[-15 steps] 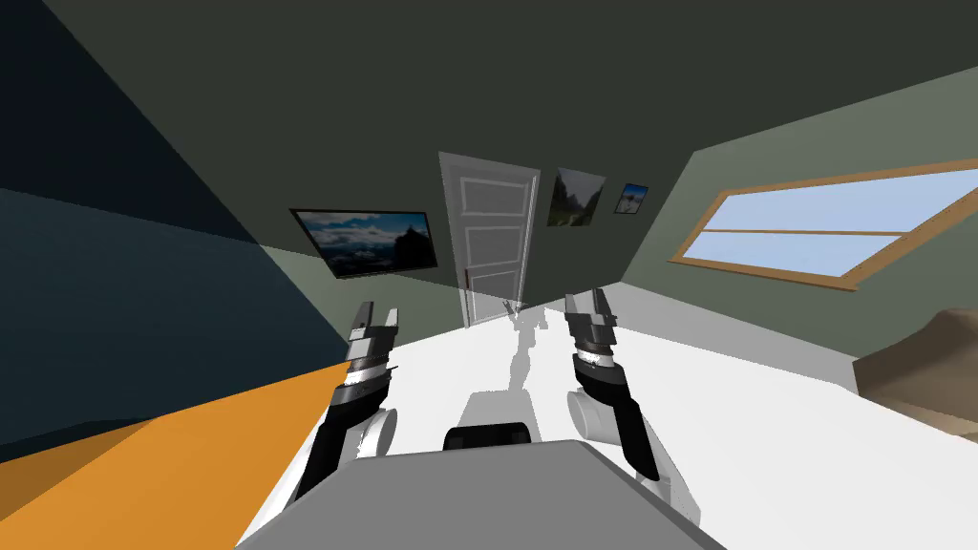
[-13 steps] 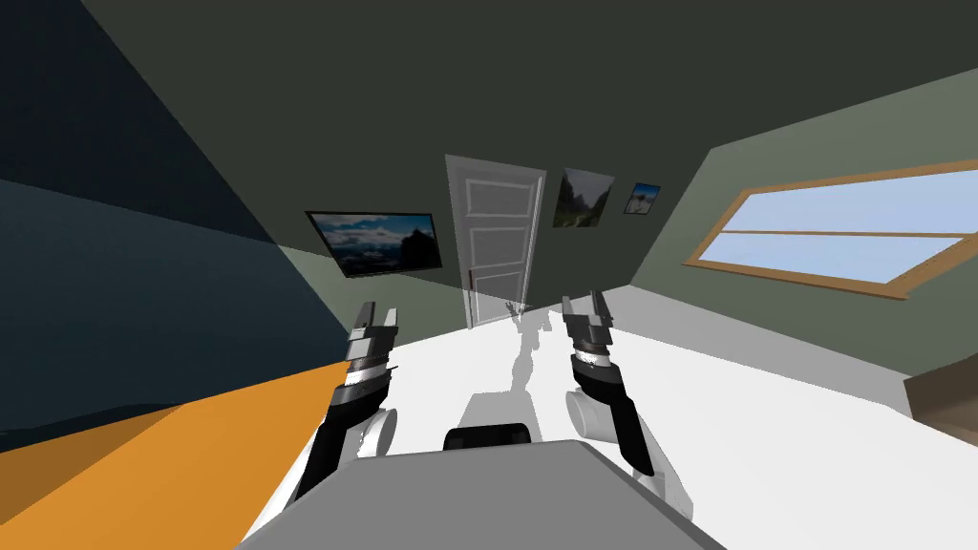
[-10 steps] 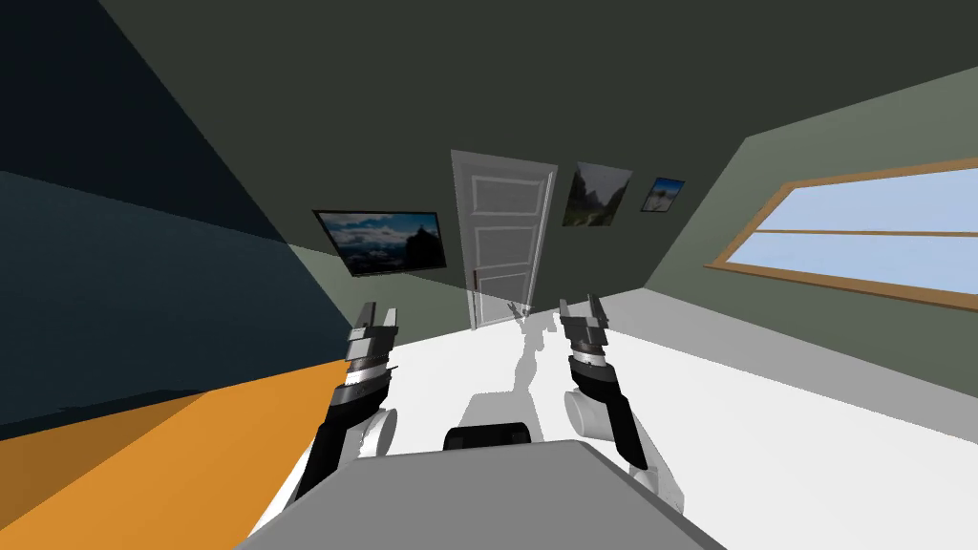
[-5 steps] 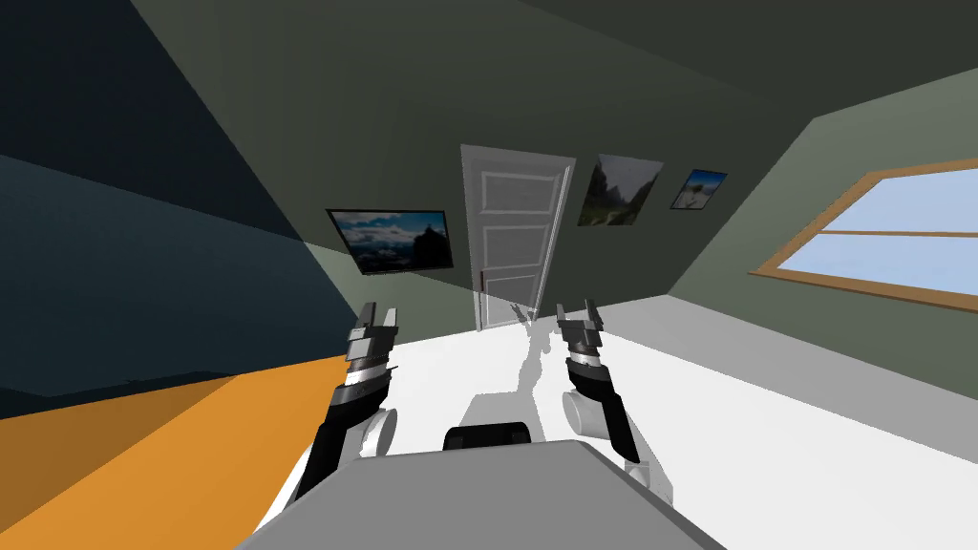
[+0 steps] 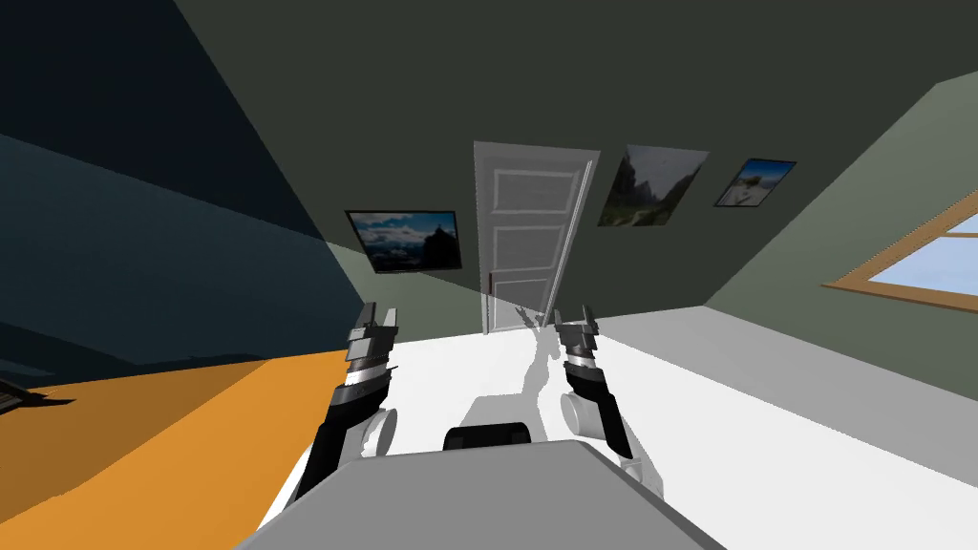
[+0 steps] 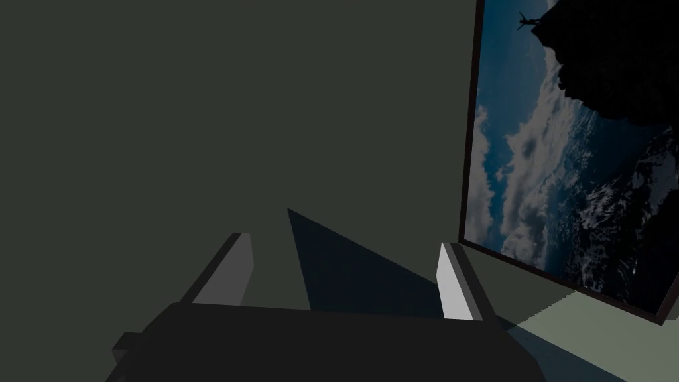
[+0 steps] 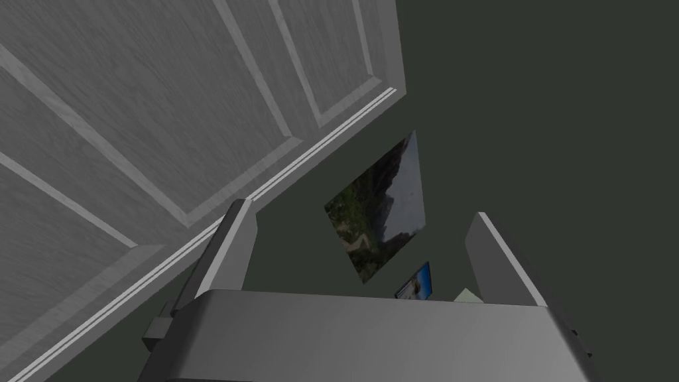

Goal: Pull the door open

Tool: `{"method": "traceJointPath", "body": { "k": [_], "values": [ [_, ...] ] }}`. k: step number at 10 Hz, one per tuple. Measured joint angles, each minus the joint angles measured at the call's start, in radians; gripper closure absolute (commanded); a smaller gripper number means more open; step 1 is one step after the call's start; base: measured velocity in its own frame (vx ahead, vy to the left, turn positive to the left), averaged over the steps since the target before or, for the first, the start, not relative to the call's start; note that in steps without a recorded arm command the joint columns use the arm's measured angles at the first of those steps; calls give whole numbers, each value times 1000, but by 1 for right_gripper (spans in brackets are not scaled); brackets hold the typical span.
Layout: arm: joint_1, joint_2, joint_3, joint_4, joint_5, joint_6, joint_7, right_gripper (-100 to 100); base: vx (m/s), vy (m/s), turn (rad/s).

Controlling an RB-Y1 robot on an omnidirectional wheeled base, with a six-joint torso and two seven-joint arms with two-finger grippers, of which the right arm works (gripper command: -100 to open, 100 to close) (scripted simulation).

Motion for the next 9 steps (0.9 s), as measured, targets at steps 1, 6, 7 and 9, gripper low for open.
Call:
{"method": "traceJointPath", "body": {
  "k": [1, 6, 7, 9],
  "values": [
    [-8, -2, 0, 25, -11, -6, -17, -100, 104, 6, 159],
    [-29, -12, 2, 126, -68, -25, -106, -100, 100, 4, 143],
    [-31, -17, 0, 146, -81, -28, -127, -100, 113, -6, 148],
    [-51, -21, -1, 199, -106, -38, -164, -100, 98, -7, 164]
  ]
}}
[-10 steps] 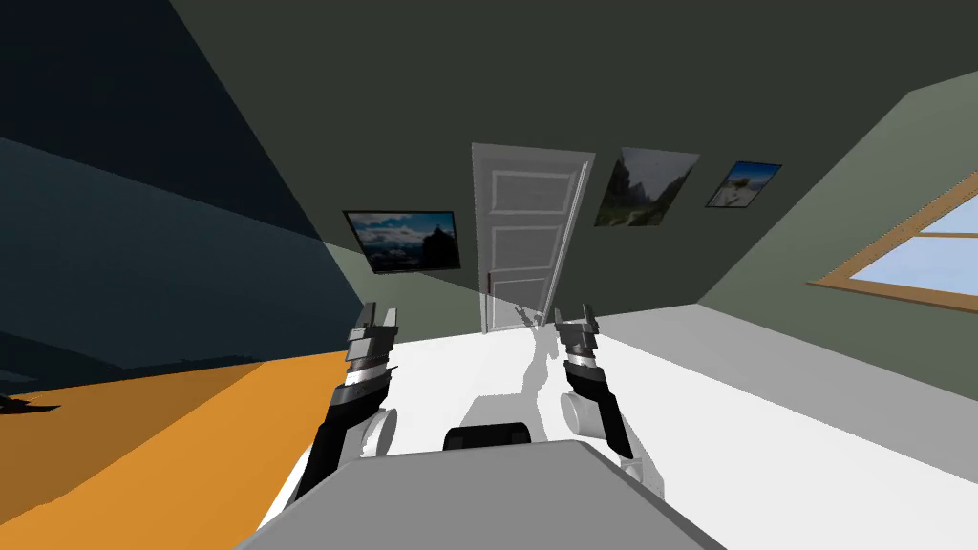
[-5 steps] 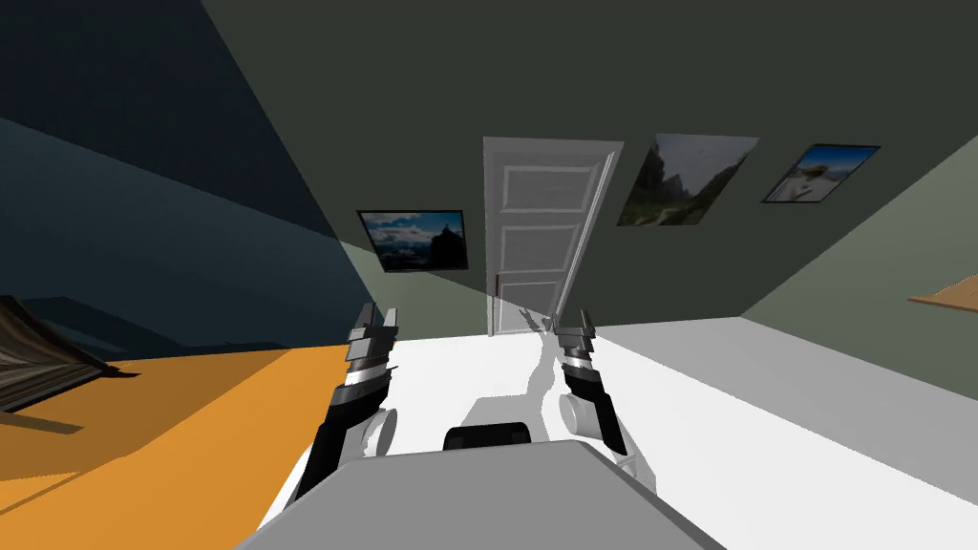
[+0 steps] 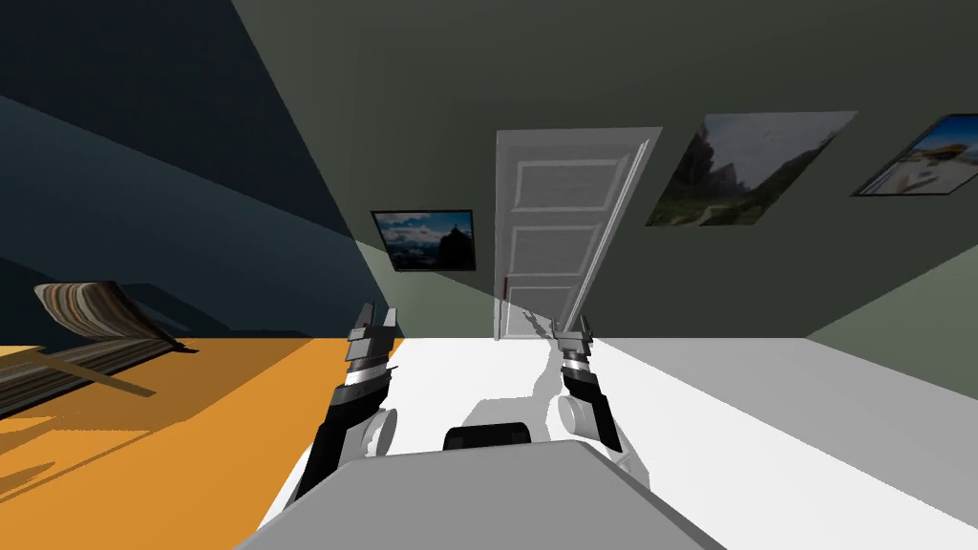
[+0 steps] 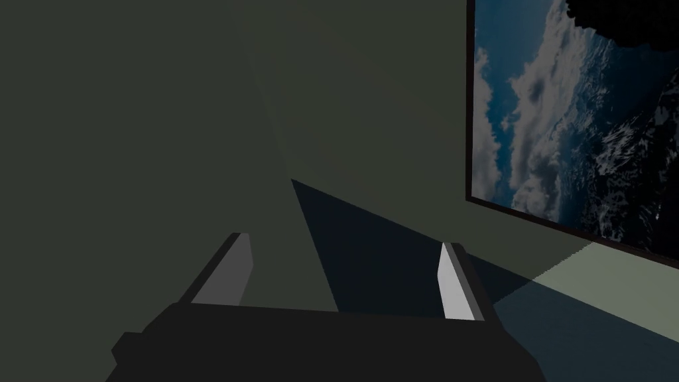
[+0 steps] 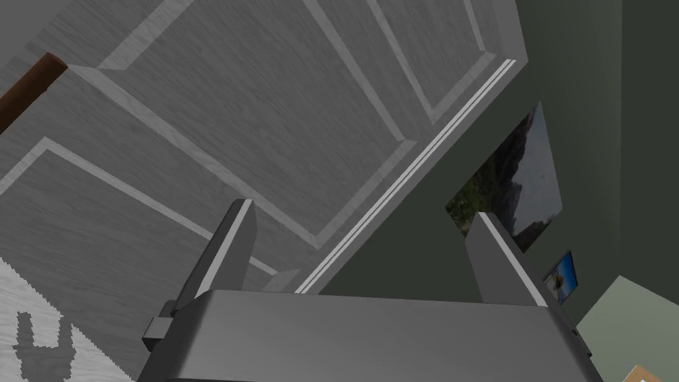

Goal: Pull the door open

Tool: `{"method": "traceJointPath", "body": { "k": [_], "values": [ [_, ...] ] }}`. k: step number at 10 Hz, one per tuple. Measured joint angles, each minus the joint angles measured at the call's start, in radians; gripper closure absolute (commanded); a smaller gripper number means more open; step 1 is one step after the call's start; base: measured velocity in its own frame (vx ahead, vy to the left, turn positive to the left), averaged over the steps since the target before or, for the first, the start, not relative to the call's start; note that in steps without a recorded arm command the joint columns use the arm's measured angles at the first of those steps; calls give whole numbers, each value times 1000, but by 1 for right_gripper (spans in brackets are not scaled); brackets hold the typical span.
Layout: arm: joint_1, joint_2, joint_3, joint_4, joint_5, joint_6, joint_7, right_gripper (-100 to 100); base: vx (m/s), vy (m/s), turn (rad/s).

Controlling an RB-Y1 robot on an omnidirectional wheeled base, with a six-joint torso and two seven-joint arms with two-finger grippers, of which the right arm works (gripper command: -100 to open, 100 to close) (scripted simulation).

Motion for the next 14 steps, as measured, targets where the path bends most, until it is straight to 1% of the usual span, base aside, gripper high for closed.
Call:
{"method": "traceJointPath", "body": {
  "k": [2, 3, 4, 5, 8, 9, 10, 11, 12, 14],
  "values": [
    [-10, -1, 3, 49, -23, -12, -38, -100, 106, -7, 146],
    [-9, -2, 4, 59, -36, -10, -55, -100, 114, -8, 177],
    [-11, -3, 5, 80, -48, -14, -75, -100, 106, -9, 177],
    [-24, -7, 3, 115, -60, -23, -96, -100, 105, -10, 152],
    [-33, -10, 5, 171, -98, -31, -152, -100, 104, -19, 160],
    [-39, -10, 7, 198, -109, -38, -171, -100, 90, -20, 161],
    [-49, -15, 4, 226, -123, -43, -193, -100, 93, -13, 192],
    [-49, -17, 7, 251, -134, -53, -215, -100, 101, -11, 145],
    [-53, -18, 7, 270, -147, -57, -234, -100, 101, -22, 136],
    [-69, -20, 6, 319, -172, -63, -270, -100, 104, -34, 154]
  ]
}}
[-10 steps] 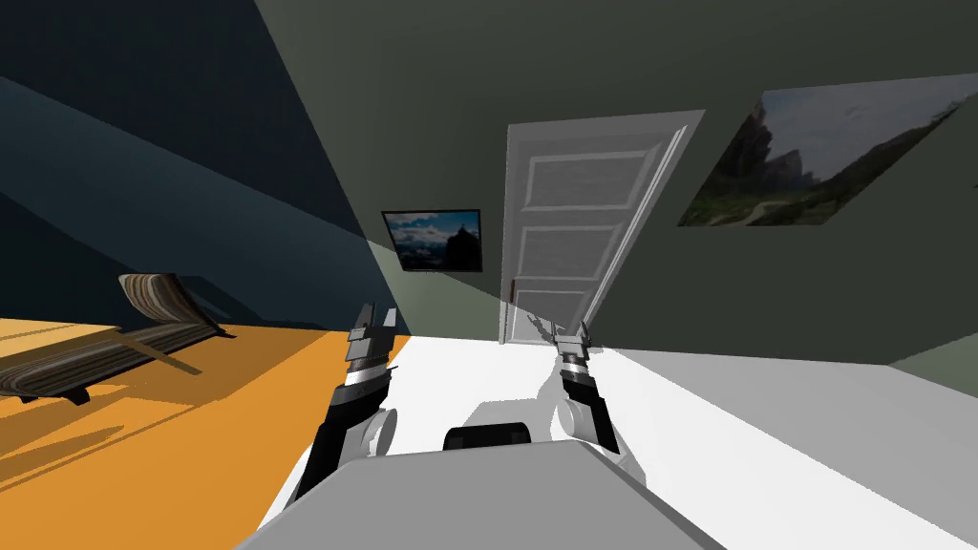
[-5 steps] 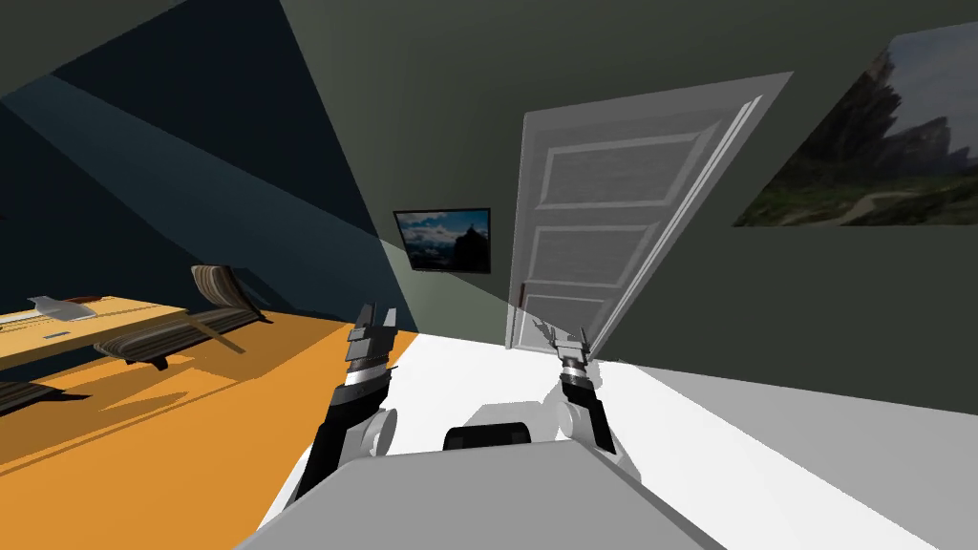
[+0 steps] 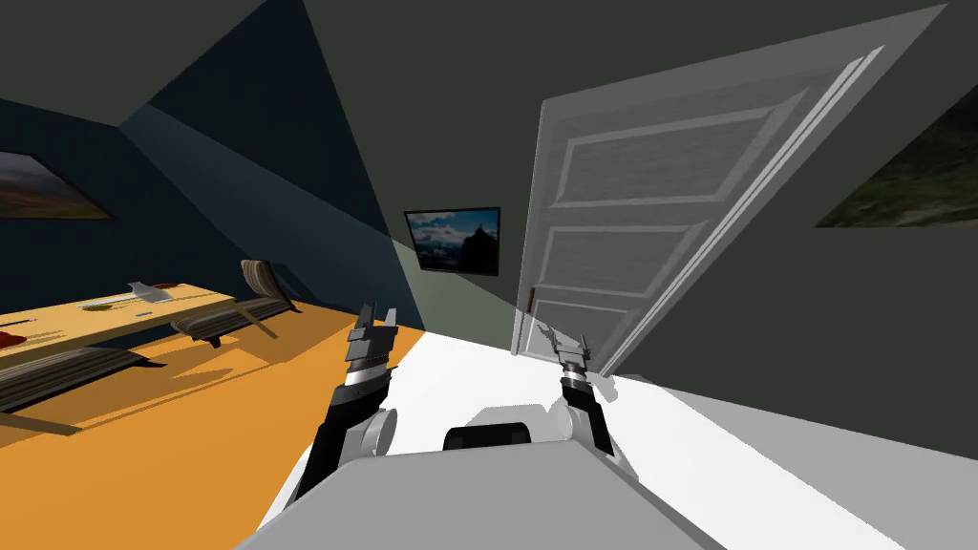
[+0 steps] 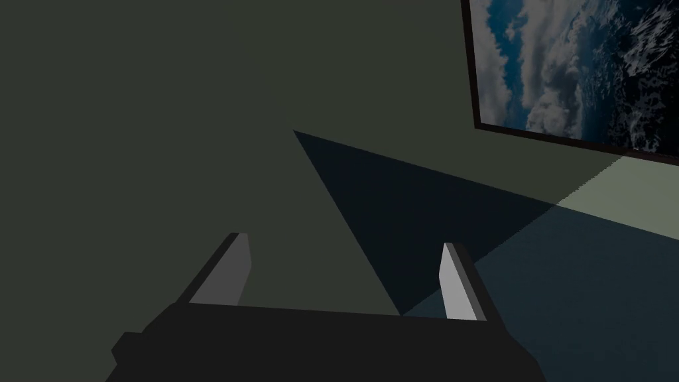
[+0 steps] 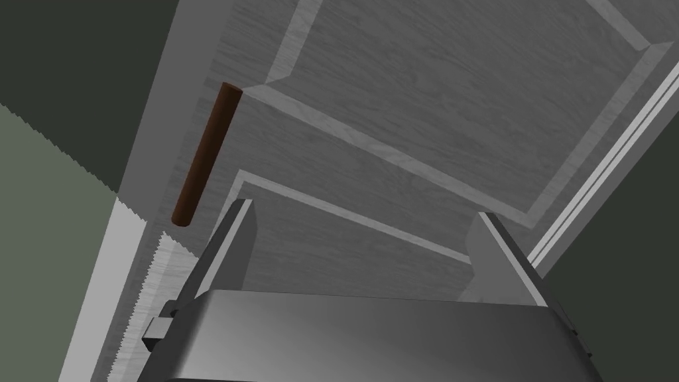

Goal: Pull the door open

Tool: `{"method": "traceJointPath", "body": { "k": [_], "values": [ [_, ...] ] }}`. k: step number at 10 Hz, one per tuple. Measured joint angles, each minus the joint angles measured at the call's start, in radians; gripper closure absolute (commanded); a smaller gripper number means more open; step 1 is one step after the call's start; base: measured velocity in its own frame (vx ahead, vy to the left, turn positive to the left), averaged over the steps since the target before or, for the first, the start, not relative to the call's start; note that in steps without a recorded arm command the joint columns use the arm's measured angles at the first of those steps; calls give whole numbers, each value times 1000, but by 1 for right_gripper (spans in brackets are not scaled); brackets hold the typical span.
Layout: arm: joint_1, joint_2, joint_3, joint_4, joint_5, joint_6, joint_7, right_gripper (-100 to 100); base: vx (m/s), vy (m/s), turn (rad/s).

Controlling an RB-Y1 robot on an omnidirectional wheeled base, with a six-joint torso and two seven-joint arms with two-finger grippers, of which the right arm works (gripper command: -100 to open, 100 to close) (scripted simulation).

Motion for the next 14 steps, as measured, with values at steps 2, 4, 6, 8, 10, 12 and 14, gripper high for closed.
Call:
{"method": "traceJointPath", "body": {
  "k": [2, 4, 6, 8, 10, 12, 14],
  "values": [
    [-7, 1, 3, 42, -22, -11, -36, -100, 103, -22, 153],
    [-16, -3, 4, 86, -45, -20, -73, -100, 83, -45, 143],
    [-21, 0, 5, 118, -67, -24, -102, -100, 101, -38, 158],
    [-28, -5, 6, 158, -89, -34, -140, -100, 95, -39, 121],
    [-42, -8, 4, 203, -111, -40, -174, -100, 92, -38, 132],
    [-44, -7, 6, 229, -130, -45, -202, -100, 80, -34, 109],
    [-61, -11, 8, 291, -152, -63, -243, -100, 126, -65, 212]
  ]
}}
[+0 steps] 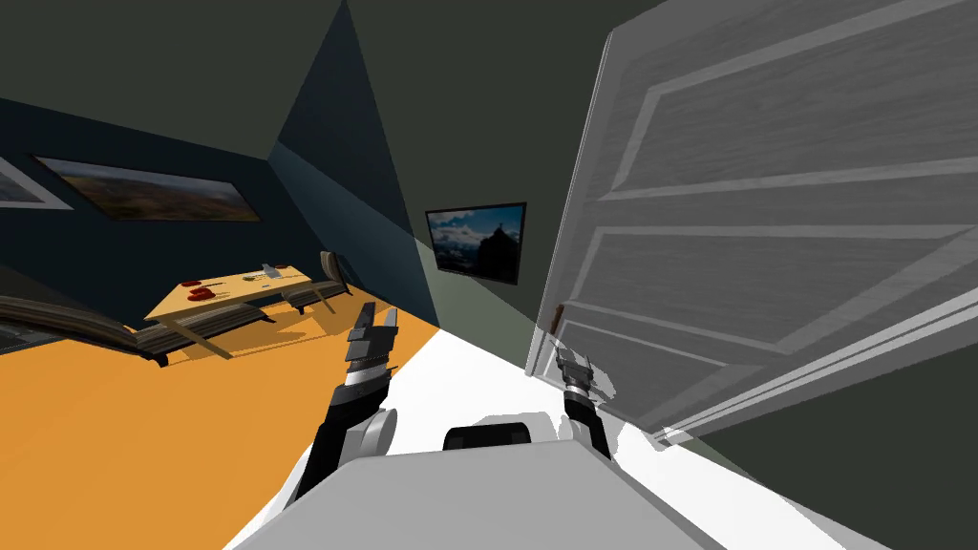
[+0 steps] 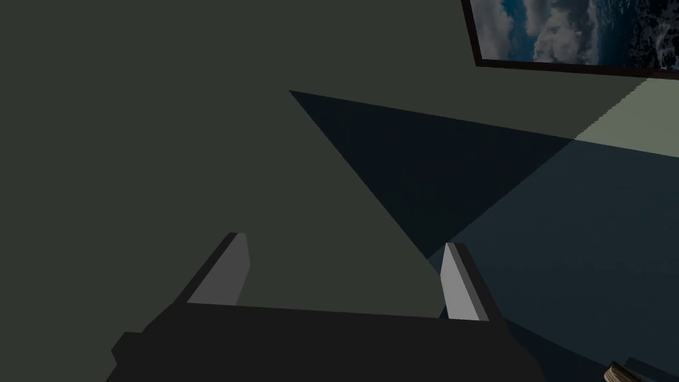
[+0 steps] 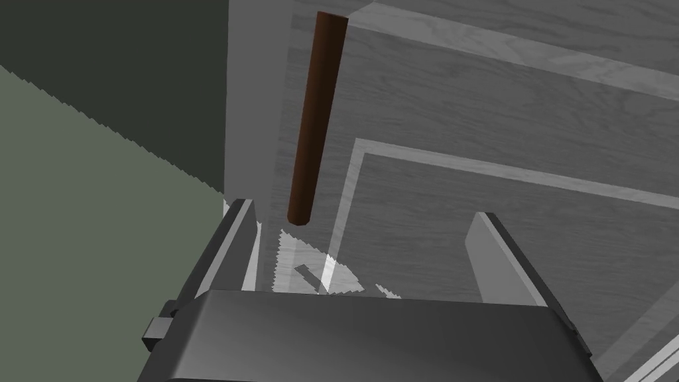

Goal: Pull the door open

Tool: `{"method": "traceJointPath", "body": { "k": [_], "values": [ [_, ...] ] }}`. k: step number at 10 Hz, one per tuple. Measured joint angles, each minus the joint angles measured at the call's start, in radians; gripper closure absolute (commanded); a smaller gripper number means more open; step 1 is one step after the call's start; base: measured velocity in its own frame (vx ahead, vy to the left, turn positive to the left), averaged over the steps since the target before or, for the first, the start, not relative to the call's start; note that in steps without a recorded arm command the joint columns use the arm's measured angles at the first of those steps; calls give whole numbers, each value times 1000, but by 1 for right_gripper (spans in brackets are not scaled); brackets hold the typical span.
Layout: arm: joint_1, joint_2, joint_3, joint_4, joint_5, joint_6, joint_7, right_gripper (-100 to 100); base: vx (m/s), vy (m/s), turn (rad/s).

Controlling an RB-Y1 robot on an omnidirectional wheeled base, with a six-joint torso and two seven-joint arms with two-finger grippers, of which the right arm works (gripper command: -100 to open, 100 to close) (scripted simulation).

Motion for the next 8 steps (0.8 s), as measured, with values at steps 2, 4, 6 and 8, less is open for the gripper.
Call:
{"method": "traceJointPath", "body": {
  "k": [2, 4, 6, 8],
  "values": [
    [-2, 3, 0, 29, -28, -1, -35, -100, 89, -66, 100],
    [-14, -1, 1, 72, -42, -12, -65, -100, 64, -44, 123],
    [-19, -1, 1, 101, -64, -16, -94, -100, 101, -53, 131],
    [-24, -1, 2, 132, -80, -23, -121, -100, 73, -52, 80]
  ]
}}
